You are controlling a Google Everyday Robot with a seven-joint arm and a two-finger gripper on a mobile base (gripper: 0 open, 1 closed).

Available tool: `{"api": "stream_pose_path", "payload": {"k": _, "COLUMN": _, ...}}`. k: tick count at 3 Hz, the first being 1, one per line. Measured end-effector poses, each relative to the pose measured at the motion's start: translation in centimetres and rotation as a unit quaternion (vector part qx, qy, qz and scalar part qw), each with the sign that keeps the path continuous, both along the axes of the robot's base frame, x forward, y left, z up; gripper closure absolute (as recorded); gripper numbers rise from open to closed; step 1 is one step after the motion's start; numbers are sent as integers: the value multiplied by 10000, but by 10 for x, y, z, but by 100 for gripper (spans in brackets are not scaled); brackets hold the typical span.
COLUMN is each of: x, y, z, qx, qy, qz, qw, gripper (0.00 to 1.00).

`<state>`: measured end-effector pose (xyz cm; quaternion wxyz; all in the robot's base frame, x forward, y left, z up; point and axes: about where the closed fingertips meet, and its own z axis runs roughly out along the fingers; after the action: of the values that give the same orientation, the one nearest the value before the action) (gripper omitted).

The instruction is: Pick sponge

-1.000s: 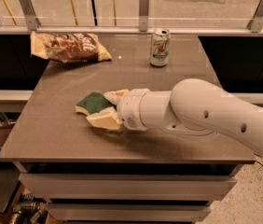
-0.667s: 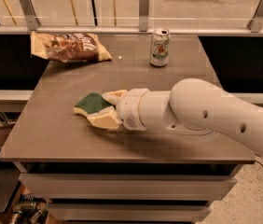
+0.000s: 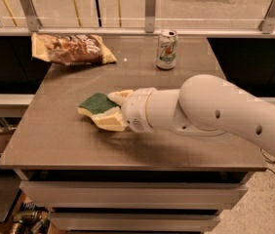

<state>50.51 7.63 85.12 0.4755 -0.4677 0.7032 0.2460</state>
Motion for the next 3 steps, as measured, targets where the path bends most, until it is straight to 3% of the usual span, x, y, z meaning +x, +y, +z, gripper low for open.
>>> {"api": "stream_pose_path", "payload": {"k": 3, "x": 16, "y": -40, "z": 61, "qx": 12, "qy": -19, "qz": 860, "qw": 9963, "gripper": 100}}
